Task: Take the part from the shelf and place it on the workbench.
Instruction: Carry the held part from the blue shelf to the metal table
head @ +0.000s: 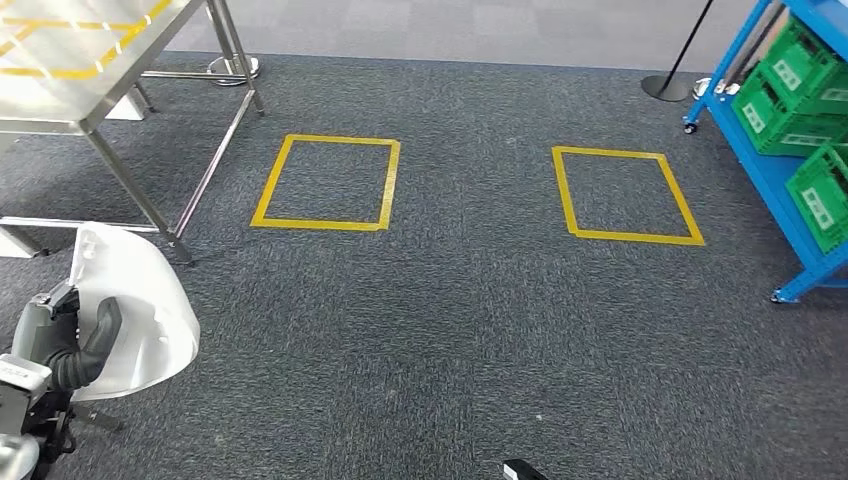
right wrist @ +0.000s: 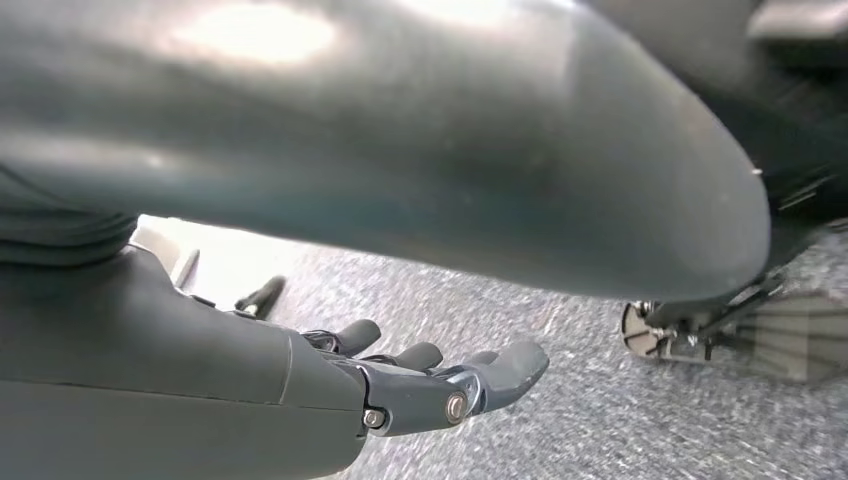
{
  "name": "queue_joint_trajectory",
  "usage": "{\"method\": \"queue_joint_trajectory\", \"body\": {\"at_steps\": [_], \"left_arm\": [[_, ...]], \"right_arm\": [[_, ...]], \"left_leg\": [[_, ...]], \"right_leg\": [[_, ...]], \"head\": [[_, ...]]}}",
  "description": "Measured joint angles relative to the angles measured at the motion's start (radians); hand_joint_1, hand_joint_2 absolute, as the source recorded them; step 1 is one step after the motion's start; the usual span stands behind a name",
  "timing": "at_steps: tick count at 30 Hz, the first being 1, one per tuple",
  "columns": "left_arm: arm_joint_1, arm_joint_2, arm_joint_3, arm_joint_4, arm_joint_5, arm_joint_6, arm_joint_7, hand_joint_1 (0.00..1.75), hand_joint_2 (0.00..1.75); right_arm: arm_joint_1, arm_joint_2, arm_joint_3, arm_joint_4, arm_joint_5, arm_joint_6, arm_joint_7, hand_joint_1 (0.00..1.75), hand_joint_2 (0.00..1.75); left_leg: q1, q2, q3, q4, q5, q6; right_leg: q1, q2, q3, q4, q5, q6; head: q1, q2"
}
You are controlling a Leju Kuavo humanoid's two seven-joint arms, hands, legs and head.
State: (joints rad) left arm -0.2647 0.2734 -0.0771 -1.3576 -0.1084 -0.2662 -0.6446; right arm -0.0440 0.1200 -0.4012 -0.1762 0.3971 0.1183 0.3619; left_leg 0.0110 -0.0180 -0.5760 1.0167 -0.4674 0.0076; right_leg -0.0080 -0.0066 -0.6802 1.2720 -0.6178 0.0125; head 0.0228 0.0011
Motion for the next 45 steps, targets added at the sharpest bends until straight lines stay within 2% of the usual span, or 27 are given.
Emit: {"method": "queue_joint_trajectory", "body": {"at_steps": [1, 2, 4, 6, 8, 10, 12, 14, 16, 17, 19, 21, 23, 25, 27, 29, 31, 32, 33, 34, 36, 38, 40, 41, 42, 44, 45], "left_arm": [[-0.007, -0.003, -0.012, 0.013, 0.000, 0.004, -0.001, 1.75, 1.75], [-0.013, -0.006, -0.024, 0.027, 0.000, 0.009, -0.002, 1.75, 1.75], [-0.028, -0.011, -0.041, 0.051, 0.000, 0.021, -0.002, 1.75, 1.75], [-0.044, -0.018, -0.057, 0.068, -0.001, 0.031, -0.002, 1.75, 1.75], [-0.056, -0.024, -0.070, 0.080, -0.003, 0.040, -0.002, 1.75, 1.75], [-0.060, -0.027, -0.080, 0.089, -0.007, 0.047, 0.002, 1.75, 1.75], [-0.065, -0.030, -0.087, 0.095, -0.011, 0.056, 0.007, 1.75, 1.75], [-0.070, -0.035, -0.094, 0.100, -0.012, 0.063, 0.009, 1.75, 1.75], [-0.068, -0.041, -0.101, 0.105, -0.015, 0.066, 0.011, 1.75, 1.75], [-0.067, -0.043, -0.104, 0.108, -0.016, 0.066, 0.013, 1.75, 1.75], [-0.069, -0.044, -0.106, 0.111, -0.018, 0.067, 0.016, 1.75, 1.75], [-0.080, -0.044, -0.108, 0.113, -0.018, 0.068, 0.019, 1.75, 1.75], [-0.091, -0.044, -0.109, 0.116, -0.016, 0.071, 0.022, 1.75, 1.75], [-0.094, -0.040, -0.110, 0.119, -0.013, 0.074, 0.026, 1.75, 1.75], [-0.096, -0.037, -0.110, 0.121, -0.009, 0.076, 0.028, 1.75, 1.75], [-0.099, -0.038, -0.110, 0.121, -0.006, 0.076, 0.032, 1.75, 1.75], [-0.100, -0.040, -0.110, 0.121, -0.006, 0.071, 0.040, 1.75, 1.75], [-0.100, -0.042, -0.111, 0.121, -0.006, 0.068, 0.044, 1.75, 1.75], [-0.100, -0.043, -0.111, 0.121, -0.006, 0.064, 0.048, 1.75, 1.75], [-0.101, -0.045, -0.112, 0.121, -0.006, 0.062, 0.050, 1.75, 1.75], [-0.108, -0.048, -0.113, 0.121, -0.008, 0.056, 0.052, 1.75, 1.75], [-0.120, -0.052, -0.117, 0.124, -0.011, 0.050, 0.052, 1.75, 1.75], [-0.133, -0.056, -0.123, 0.131, -0.015, 0.042, 0.052, 1.75, 1.75], [-0.138, -0.058, -0.127, 0.135, -0.018, 0.037, 0.051, 1.75, 1.75], [-0.146, -0.062, -0.132, 0.140, -0.021, 0.031, 0.051, 1.75, 1.75], [-0.166, -0.075, -0.145, 0.152, -0.027, 0.023, 0.052, 1.75, 1.75], [-0.175, -0.084, -0.153, 0.159, -0.030, 0.020, 0.052, 1.75, 1.75]], "right_arm": [[0.002, 0.000, -0.003, 0.000, -0.001, -0.001, 0.000, 0.00, 0.00], [0.003, 0.000, -0.007, 0.000, -0.002, -0.002, 0.000, 0.00, 0.00], [0.004, 0.000, -0.013, 0.000, -0.002, -0.003, 0.000, 0.00, 0.00], [0.003, -0.001, -0.016, 0.000, -0.002, -0.004, 0.000, 0.00, 0.00], [0.003, -0.002, -0.019, 0.000, -0.002, -0.005, 0.001, 0.00, 0.00], [0.002, -0.001, -0.022, 0.000, -0.003, -0.006, 0.003, 0.00, 0.00], [0.001, -0.001, -0.022, 0.000, -0.003, -0.004, 0.004, 0.00, 0.00], [0.004, -0.002, -0.023, 0.000, -0.003, -0.002, 0.004, 0.00, 0.00], [0.008, -0.002, -0.023, 0.000, -0.003, 0.000, 0.004, 0.00, 0.00], [0.009, -0.002, -0.023, 0.000, -0.003, 0.001, 0.004, 0.00, 0.00], [0.009, -0.002, -0.023, 0.000, -0.003, 0.004, 0.004, 0.00, 0.00], [0.008, -0.002, -0.023, 0.000, -0.002, 0.006, 0.004, 0.00, 0.00], [0.007, -0.003, -0.023, 0.000, -0.001, 0.007, 0.003, 0.00, 0.00], [0.004, -0.004, -0.023, 0.000, 0.001, 0.009, 0.004, 0.00, 0.00], [0.002, -0.006, -0.023, -0.002, 0.002, 0.011, 0.004, 0.00, 0.00], [0.004, -0.009, -0.023, -0.003, 0.001, 0.016, 0.000, 0.00, 0.00], [0.009, -0.010, -0.027, -0.003, -0.002, 0.021, -0.003, 0.00, 0.00], [0.010, -0.010, -0.030, -0.003, -0.004, 0.022, -0.003, 0.00, 0.00], [0.011, -0.010, -0.033, -0.003, -0.005, 0.023, -0.003, 0.00, 0.00], [0.011, -0.011, -0.036, -0.003, -0.007, 0.024, -0.003, 0.00, 0.00], [0.010, -0.011, -0.041, -0.003, -0.012, 0.024, -0.003, 0.00, 0.00], [0.010, -0.010, -0.045, -0.003, -0.017, 0.024, -0.003, 0.00, 0.00], [0.009, -0.009, -0.051, -0.003, -0.024, 0.024, 0.001, 0.00, 0.00], [0.008, -0.009, -0.054, -0.003, -0.027, 0.023, 0.003, 0.00, 0.00], [0.007, -0.008, -0.059, -0.003, -0.032, 0.022, 0.004, 0.00, 0.00], [0.009, -0.006, -0.067, -0.003, -0.039, 0.020, 0.002, 0.00, 0.00], [0.012, -0.005, -0.070, -0.004, -0.041, 0.019, 0.001, 0.00, 0.00]], "left_leg": [[0.000, -0.015, -0.001, 0.001, 0.001, 0.000], [0.000, -0.029, -0.002, 0.003, 0.001, 0.000], [0.001, -0.058, -0.003, 0.008, 0.000, -0.004], [0.001, -0.083, -0.007, 0.012, -0.001, -0.014], [0.002, -0.104, -0.012, 0.010, 0.002, -0.029], [0.004, -0.116, -0.018, 0.005, 0.006, -0.043], [0.001, -0.075, -0.036, 0.036, -0.016, -0.052], [-0.001, -0.013, -0.087, 0.145, -0.076, -0.058], [0.001, 0.008, -0.140, 0.259, -0.120, -0.063], [0.002, 0.012, -0.146, 0.273, -0.116, -0.064], [0.001, 0.027, -0.098, 0.186, -0.060, -0.062], [-0.004, 0.068, -0.029, 0.056, -0.013, -0.051], [-0.011, 0.082, -0.006, 0.006, -0.002, -0.036], [-0.010, 0.055, -0.008, 0.004, 0.005, -0.022], [-0.005, 0.033, -0.008, -0.001, 0.012, -0.010], [-0.001, 0.011, -0.011, -0.004, 0.017, -0.001], [0.000, -0.016, -0.017, -0.001, 0.019, 0.002], [0.000, -0.031, -0.019, 0.001, 0.020, 0.001], [0.001, -0.046, -0.020, 0.003, 0.020, 0.000], [0.002, -0.060, -0.021, 0.006, 0.020, -0.002], [0.004, -0.086, -0.025, 0.013, 0.019, -0.012], [0.004, -0.108, -0.033, 0.015, 0.022, -0.026], [0.005, -0.129, -0.040, 0.008, 0.030, -0.042], [0.005, -0.122, -0.044, 0.009, 0.029, -0.048], [0.004, -0.099, -0.053, 0.024, 0.019, -0.052], [0.002, -0.029, -0.094, 0.113, -0.032, -0.057], [0.002, -0.006, -0.123, 0.177, -0.064, -0.060]], "right_leg": [[0.000, 0.003, -0.022, 0.038, -0.006, 0.001], [0.000, 0.004, -0.027, 0.039, 0.009, 0.000], [-0.003, 0.020, 0.019, -0.068, 0.081, -0.003], [-0.005, 0.057, 0.073, -0.189, 0.128, -0.008], [-0.002, 0.067, 0.087, -0.226, 0.132, -0.014], [-0.003, 0.044, 0.090, -0.234, 0.139, -0.028], [-0.006, 0.022, 0.094, -0.245, 0.145, -0.042], [-0.004, -0.003, 0.095, -0.249, 0.145, -0.051], [-0.001, -0.030, 0.095, -0.248, 0.142, -0.055], [0.000, -0.043, 0.095, -0.247, 0.141, -0.055], [0.001, -0.068, 0.097, -0.245, 0.137, -0.052], [0.005, -0.090, 0.101, -0.241, 0.131, -0.045], [0.009, -0.111, 0.105, -0.238, 0.127, -0.035], [0.009, -0.125, 0.108, -0.238, 0.125, -0.024], [0.004, -0.086, 0.100, -0.210, 0.101, -0.011], [-0.001, -0.023, 0.055, -0.106, 0.042, -0.001], [-0.003, -0.002, -0.005, 0.016, -0.005, 0.004], [-0.004, 0.001, -0.018, 0.039, -0.004, 0.005], [-0.005, 0.003, -0.011, 0.021, 0.018, 0.005], [-0.007, 0.010, 0.014, -0.033, 0.053, 0.004], [-0.012, 0.052, 0.075, -0.166, 0.108, 0.002], [-0.012, 0.073, 0.099, -0.224, 0.121, -0.003], [-0.010, 0.051, 0.098, -0.228, 0.126, -0.015], [-0.011, 0.039, 0.099, -0.233, 0.130, -0.023], [-0.012, 0.028, 0.101, -0.238, 0.134, -0.031], [-0.011, 0.002, 0.102, -0.244, 0.138, -0.042], [-0.009, -0.012, 0.102, -0.244, 0.137, -0.045]], "head": [[0.000, 0.000], [0.000, 0.000], [0.001, 0.000], [0.000, 0.000], [0.000, 0.000], [0.000, 0.000], [-0.005, 0.000], [-0.010, 0.000], [-0.011, 0.000], [-0.011, 0.000], [-0.011, 0.000], [-0.011, 0.000], [-0.009, 0.000], [-0.009, 0.000], [-0.007, 0.000], [-0.003, 0.000], [-0.001, 0.000], [0.000, 0.000], [0.000, 0.000], [0.001, 0.000], [0.001, 0.000], [0.000, 0.000], [0.000, 0.000], [0.000, 0.000], [-0.004, 0.000], [-0.012, 0.000], [-0.016, 0.000]]}}
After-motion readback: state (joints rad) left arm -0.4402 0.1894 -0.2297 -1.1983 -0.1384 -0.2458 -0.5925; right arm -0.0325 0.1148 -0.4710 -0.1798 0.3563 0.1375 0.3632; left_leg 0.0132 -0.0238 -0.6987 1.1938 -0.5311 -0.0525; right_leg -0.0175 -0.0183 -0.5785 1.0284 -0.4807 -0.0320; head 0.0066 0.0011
